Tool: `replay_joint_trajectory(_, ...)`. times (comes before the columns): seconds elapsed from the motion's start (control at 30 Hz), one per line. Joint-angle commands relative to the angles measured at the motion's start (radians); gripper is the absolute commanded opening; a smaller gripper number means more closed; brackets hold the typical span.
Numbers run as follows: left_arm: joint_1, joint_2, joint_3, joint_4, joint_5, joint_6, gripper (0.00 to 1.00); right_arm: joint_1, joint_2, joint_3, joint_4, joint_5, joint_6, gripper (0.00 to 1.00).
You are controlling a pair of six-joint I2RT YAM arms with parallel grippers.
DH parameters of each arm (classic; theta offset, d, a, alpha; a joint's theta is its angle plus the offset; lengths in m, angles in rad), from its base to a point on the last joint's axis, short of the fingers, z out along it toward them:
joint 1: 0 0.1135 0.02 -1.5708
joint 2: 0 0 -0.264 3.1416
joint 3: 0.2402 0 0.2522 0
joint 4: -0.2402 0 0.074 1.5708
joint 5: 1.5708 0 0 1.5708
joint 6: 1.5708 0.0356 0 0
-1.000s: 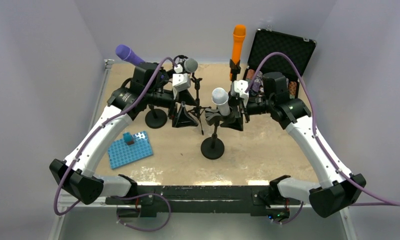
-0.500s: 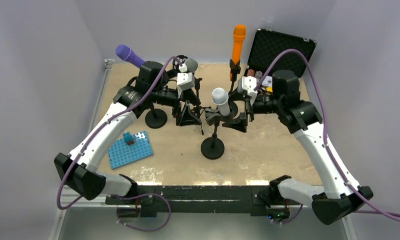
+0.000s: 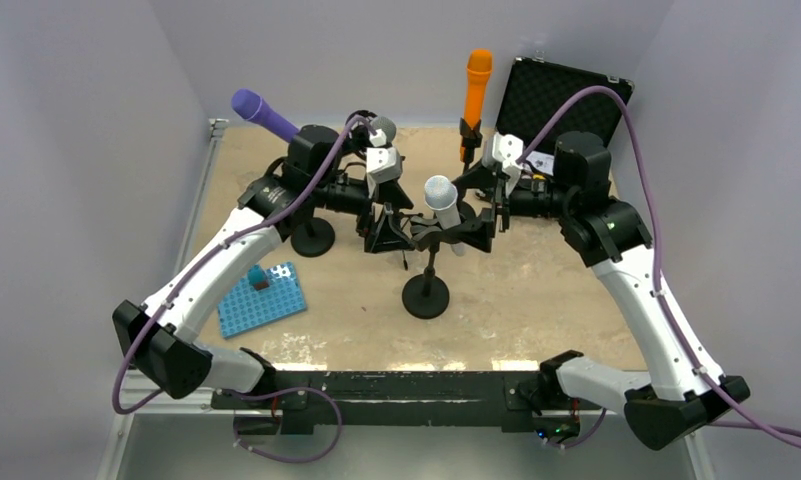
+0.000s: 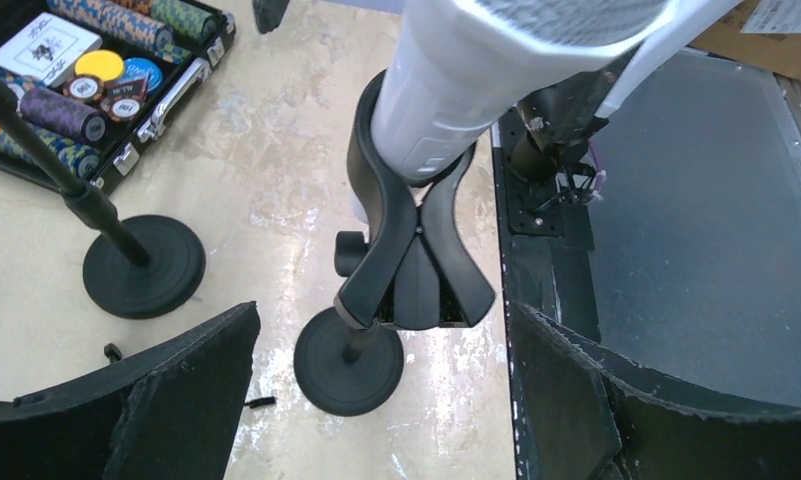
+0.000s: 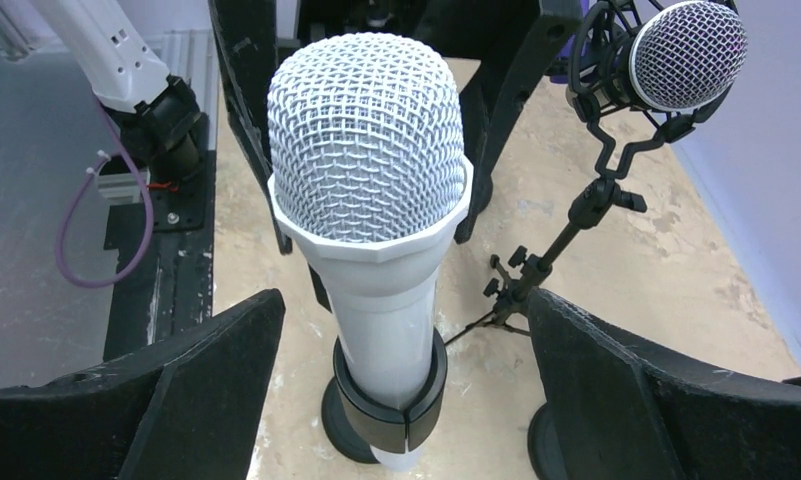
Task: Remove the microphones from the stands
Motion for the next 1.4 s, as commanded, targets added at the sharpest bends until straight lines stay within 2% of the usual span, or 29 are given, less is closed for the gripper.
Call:
replay_joint_trajectory(0.0,-0.013,0.014,-0.033,0.113,-0.044,-0.054,0.98,0.002,0.006,0.017,0.056,-0.036,0.038,0.94)
replay_joint_trajectory(0.23,-0.043,0.056,0.006,0.063,-0.020,0.023,0.90,0.013,0.023,0.019,0.053,-0.115,0.037,0.89)
replay_joint_trajectory(0.4,-0.063,0.053,-0.008,0.060,-0.009,0.029,0.89,0.028,0.025,0.011,0.050,-0.100,0.031,0.87)
replay_joint_trajectory(0.57,-0.070,0.055,-0.012,0.051,-0.025,0.044,0.88,0.031,0.041,0.023,0.058,-0.067,0.033,0.80)
replay_joint_trajectory(0.77,-0.082,0.081,0.007,0.036,-0.034,0.065,0.75,0.039,0.057,0.036,0.059,-0.057,0.035,0.79)
replay_joint_trajectory(1.03,-0.095,0.087,0.017,0.070,-0.038,0.018,0.70,0.045,0.049,0.014,0.071,-0.023,0.041,0.76)
replay_joint_trajectory(1.13,-0.094,0.085,0.014,0.077,-0.043,0.005,0.72,0.046,0.047,0.011,0.072,-0.010,0.039,0.75)
replay_joint_trajectory(1.23,-0.094,0.078,0.010,0.104,-0.048,-0.023,0.82,0.047,0.046,0.009,0.072,-0.009,0.039,0.74)
replay_joint_trajectory(1.37,-0.094,0.082,0.011,0.116,-0.065,-0.043,0.81,0.047,0.046,0.009,0.078,-0.012,0.041,0.73)
